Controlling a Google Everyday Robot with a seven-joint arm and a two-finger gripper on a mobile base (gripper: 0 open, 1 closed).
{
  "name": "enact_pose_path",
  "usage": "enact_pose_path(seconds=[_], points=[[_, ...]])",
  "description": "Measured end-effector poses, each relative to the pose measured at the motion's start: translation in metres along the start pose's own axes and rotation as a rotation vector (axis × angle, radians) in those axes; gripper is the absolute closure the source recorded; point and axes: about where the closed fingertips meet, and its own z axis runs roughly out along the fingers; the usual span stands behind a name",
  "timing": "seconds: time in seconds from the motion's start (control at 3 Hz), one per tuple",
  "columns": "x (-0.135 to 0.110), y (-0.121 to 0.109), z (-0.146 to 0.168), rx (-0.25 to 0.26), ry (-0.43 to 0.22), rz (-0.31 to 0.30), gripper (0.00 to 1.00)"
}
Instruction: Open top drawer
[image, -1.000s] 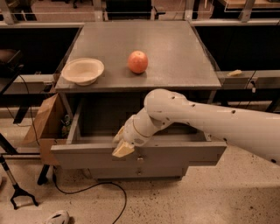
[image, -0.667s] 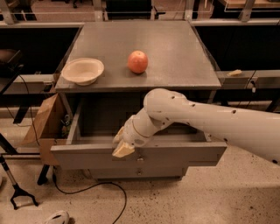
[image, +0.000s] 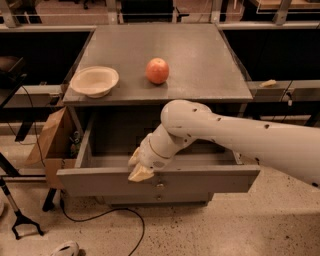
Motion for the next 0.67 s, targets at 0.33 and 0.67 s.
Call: enact_pose_path(seconds=[0.33,0.67], points=[[-0.0052,0.012,0.0017,-0.042,0.012,-0.026,0.13],[-0.0099,0.0183,0.0069,-0.074,0.02,-0.038,0.0]])
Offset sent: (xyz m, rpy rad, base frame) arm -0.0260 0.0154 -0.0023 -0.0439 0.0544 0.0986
